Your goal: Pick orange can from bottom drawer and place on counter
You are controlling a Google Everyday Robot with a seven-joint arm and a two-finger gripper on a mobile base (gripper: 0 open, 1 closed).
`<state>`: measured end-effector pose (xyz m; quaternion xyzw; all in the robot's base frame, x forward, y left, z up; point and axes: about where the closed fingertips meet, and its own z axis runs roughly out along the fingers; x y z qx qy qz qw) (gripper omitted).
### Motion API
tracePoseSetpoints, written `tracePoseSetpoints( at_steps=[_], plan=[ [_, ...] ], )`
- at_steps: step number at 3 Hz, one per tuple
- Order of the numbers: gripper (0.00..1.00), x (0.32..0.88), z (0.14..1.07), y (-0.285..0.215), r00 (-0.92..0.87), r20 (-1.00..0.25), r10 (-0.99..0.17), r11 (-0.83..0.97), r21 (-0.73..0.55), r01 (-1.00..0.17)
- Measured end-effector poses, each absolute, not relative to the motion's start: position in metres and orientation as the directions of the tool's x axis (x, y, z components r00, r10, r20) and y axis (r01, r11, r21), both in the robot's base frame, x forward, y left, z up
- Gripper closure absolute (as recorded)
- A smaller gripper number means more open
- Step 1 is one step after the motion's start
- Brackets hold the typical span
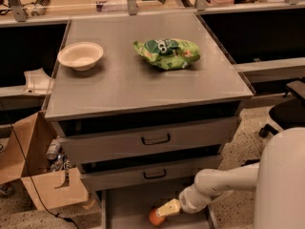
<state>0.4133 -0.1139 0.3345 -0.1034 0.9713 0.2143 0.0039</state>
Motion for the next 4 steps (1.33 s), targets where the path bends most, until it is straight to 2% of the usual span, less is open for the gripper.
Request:
tracePoseSetpoints(
  at_steps=[1, 2, 4],
  plan=[
    [0.0, 0.411, 0.32, -0.106, -0.98, -0.03, -0.197, 0.882, 0.432, -0.191],
    [0.0, 0.42, 0.288, -0.072, -0.985, -0.004, -0.173, 0.878, 0.453, -0.155],
    [0.0, 0.417, 0.281, -0.069, -0.985, 0.013, -0.17, 0.872, 0.468, -0.145]
  ],
)
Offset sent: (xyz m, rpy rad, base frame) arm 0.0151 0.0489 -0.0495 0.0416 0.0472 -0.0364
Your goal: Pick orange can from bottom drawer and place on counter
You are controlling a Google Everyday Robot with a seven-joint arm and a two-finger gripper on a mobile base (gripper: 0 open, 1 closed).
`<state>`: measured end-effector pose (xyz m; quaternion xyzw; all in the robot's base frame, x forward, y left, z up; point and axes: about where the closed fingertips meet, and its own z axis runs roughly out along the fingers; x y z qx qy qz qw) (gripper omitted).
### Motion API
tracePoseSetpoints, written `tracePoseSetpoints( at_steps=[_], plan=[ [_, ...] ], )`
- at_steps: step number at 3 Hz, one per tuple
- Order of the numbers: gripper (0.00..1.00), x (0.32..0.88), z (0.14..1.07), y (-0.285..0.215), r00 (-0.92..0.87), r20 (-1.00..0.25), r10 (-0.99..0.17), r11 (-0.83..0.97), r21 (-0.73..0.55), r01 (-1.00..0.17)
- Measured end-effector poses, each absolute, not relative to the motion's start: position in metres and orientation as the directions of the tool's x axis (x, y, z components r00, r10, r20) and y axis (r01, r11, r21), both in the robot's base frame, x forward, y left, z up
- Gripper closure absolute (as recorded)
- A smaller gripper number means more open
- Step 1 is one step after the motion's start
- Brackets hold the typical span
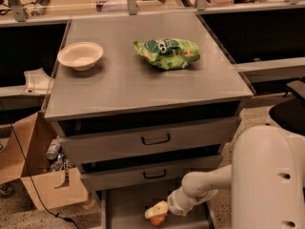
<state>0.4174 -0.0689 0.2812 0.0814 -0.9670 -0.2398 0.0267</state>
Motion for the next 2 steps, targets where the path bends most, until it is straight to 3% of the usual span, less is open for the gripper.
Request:
tracePoseSetpoints(
  at_steps=[2],
  plan=[
    [0.0, 0.4148, 0.2301, -0.0498, -0.981, 0.036, -0.192, 0.885, 0.439, -0.157]
  ],
)
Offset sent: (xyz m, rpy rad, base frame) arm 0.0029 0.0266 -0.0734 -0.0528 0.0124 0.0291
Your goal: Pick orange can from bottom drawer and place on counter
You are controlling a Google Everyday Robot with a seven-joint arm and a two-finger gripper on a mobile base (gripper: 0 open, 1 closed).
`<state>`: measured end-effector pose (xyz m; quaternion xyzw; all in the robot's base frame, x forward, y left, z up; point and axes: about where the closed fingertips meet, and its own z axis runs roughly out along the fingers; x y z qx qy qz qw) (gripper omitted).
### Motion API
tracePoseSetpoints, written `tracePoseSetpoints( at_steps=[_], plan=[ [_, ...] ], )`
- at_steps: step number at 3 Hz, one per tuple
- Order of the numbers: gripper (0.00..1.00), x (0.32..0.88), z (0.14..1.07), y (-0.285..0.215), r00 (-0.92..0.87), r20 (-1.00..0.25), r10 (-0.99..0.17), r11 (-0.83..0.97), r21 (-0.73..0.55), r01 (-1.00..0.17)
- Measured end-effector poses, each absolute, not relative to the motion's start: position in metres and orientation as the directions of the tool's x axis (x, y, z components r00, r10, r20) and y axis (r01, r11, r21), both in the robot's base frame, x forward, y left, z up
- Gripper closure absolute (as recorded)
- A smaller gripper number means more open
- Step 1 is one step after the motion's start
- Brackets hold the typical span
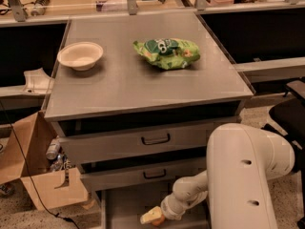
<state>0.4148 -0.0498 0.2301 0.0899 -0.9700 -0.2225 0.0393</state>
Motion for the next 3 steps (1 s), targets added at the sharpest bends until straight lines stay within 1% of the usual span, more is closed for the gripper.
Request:
tracePoseSetpoints(
  at_steps=[2, 3],
  plan=[
    [0.0, 0.423, 0.188, -0.031, -0.994, 0.039, -0.105, 0.914, 0.398, -0.081],
    [0.0, 0.423, 0.188, -0.031, -0.994, 0.039, -0.105, 0.914, 0.398, -0.081]
  ],
)
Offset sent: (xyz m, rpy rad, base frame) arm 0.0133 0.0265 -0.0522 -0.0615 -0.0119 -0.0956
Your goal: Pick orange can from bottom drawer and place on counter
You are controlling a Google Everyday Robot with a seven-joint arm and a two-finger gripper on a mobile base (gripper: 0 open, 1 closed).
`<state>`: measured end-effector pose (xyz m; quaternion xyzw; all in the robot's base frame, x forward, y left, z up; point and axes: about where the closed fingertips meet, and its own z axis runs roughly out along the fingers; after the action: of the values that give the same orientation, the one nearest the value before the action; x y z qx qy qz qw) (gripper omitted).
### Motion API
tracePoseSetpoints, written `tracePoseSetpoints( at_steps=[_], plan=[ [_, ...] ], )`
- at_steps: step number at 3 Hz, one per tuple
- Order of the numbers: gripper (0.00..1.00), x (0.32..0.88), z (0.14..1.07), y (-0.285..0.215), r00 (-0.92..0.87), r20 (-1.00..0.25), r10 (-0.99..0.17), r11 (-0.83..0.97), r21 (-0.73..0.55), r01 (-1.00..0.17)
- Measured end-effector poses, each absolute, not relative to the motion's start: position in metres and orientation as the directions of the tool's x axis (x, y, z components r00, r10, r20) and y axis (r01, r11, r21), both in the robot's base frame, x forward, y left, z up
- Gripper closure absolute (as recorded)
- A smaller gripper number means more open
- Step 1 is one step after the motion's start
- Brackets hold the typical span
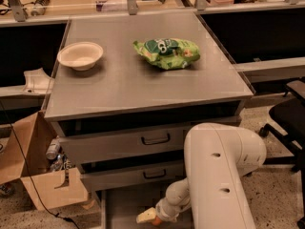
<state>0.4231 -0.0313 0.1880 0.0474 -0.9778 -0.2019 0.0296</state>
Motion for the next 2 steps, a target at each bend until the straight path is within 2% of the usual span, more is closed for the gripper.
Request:
tracePoseSetpoints(
  at_steps=[1, 2],
  plan=[
    [0.0, 0.4412, 0.1552, -0.0047, -0.993, 0.044, -0.108, 0.907, 0.414, -0.081],
    [0.0, 0.4414, 0.1546, -0.0045, -0.993, 0.043, -0.109, 0.906, 0.414, -0.082]
  ],
)
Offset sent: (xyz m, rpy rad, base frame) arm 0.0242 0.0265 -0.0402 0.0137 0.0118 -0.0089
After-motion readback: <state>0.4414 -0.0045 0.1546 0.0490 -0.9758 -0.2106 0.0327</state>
